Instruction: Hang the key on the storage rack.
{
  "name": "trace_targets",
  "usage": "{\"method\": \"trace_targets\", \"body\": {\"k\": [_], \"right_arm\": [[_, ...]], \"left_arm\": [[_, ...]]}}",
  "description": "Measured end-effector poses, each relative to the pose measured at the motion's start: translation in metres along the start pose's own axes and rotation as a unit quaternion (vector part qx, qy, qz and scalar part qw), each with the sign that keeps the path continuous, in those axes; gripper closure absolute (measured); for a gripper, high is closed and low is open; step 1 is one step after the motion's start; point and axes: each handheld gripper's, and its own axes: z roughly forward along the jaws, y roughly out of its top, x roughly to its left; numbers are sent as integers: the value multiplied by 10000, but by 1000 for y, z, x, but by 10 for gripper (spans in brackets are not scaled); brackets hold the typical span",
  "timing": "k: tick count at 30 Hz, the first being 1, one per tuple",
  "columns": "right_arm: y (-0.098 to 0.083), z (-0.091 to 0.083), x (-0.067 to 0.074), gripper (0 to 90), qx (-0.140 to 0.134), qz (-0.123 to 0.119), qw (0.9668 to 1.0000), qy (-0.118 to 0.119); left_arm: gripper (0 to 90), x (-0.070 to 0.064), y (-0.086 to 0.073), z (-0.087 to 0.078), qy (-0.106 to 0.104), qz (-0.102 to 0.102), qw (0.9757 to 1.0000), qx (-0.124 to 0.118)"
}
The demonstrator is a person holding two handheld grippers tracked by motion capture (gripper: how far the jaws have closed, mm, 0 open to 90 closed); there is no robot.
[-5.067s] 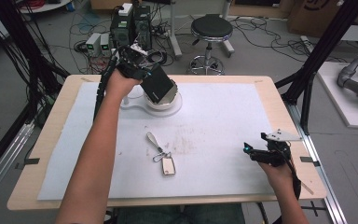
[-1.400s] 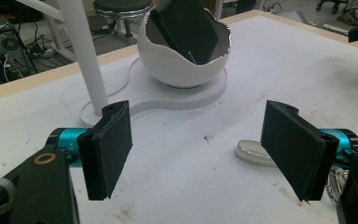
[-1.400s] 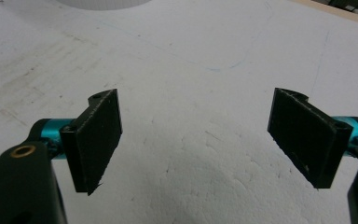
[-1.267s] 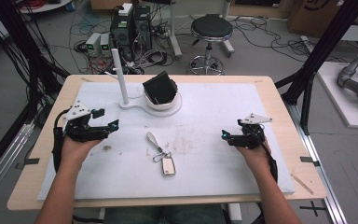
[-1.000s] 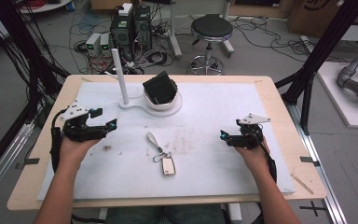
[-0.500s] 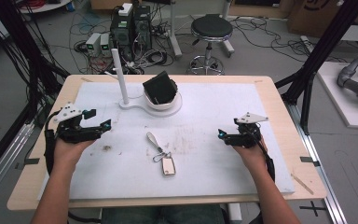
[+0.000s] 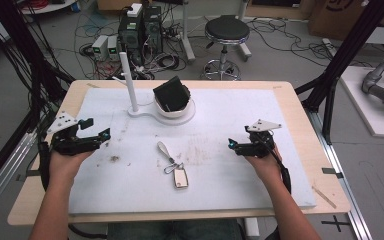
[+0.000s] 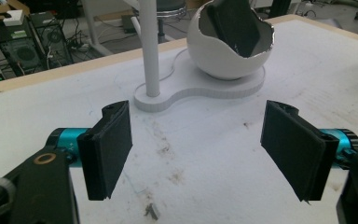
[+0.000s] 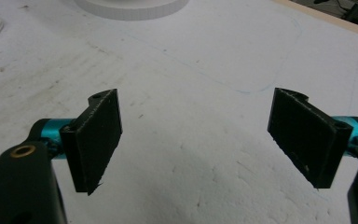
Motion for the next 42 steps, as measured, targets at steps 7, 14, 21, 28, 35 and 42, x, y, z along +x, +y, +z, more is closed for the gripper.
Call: {"method": "trace_targets", "body": {"k": [7, 14, 21, 28, 35, 42], "right_arm": [[14, 11, 16, 177, -92, -119, 9996, 225], [31, 32, 45, 177, 32, -334, 9979, 547], [42, 45, 65, 177, -15, -502, 9955, 799], [47, 59, 78, 177, 113, -599, 9931, 1001], [53, 67, 88, 177, 128, -676, 9909, 1158], [57, 73, 98, 177, 149, -744, 9891, 1261]], "left_arm": [[248, 1, -10, -8, 75, 21, 9999, 126], [248, 0, -18, -19, 157, 32, 9997, 198], [241, 2, -25, -30, 261, 48, 9993, 273], [237, 2, -30, -37, 285, 18, 9991, 297], [237, 1, -33, -43, 327, 24, 9990, 302], [237, 2, -36, -48, 362, 0, 9988, 324]]}}
